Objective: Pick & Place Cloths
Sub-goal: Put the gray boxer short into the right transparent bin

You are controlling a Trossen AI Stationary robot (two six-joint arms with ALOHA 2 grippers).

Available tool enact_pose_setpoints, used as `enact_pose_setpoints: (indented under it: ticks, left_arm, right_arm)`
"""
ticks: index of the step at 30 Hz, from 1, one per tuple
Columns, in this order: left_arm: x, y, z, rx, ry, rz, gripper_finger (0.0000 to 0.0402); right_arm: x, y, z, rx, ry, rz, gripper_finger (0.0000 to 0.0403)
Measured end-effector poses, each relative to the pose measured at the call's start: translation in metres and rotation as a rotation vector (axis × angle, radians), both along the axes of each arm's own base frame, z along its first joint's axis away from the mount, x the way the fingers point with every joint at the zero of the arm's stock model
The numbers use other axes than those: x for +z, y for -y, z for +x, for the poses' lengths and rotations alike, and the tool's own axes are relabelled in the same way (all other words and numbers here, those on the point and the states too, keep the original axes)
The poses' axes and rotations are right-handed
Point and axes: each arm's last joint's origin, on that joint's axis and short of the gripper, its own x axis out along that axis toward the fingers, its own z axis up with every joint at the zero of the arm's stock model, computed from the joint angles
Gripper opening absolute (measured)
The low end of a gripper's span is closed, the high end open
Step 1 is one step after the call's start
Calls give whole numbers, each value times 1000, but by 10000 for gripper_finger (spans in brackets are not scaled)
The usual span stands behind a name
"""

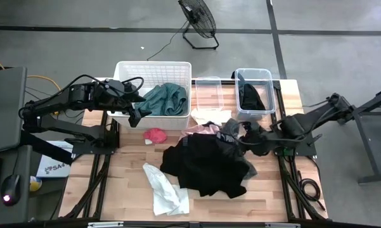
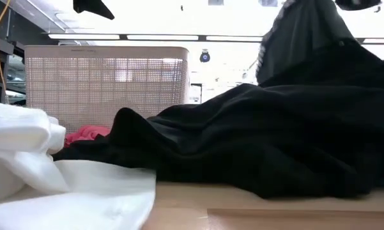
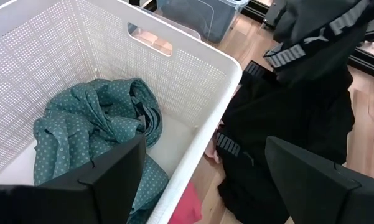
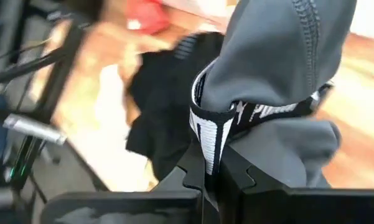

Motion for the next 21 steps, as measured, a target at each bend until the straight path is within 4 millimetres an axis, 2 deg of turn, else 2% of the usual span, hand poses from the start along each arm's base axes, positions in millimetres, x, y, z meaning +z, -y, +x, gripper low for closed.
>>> enact_pose_setpoints:
  ticks: [6, 11, 21]
  left_arm:
    - [0, 0, 0, 0, 0, 0, 324]
    - [0, 0, 0, 0, 0, -1, 324]
    - [0, 0, 0, 2, 4, -3, 324]
  right_arm:
    - [22, -7, 4, 286, 210, -224, 5]
    - [46, -8, 2, 457, 411, -319, 5]
    - [106, -9, -6, 689, 1012, -646, 5]
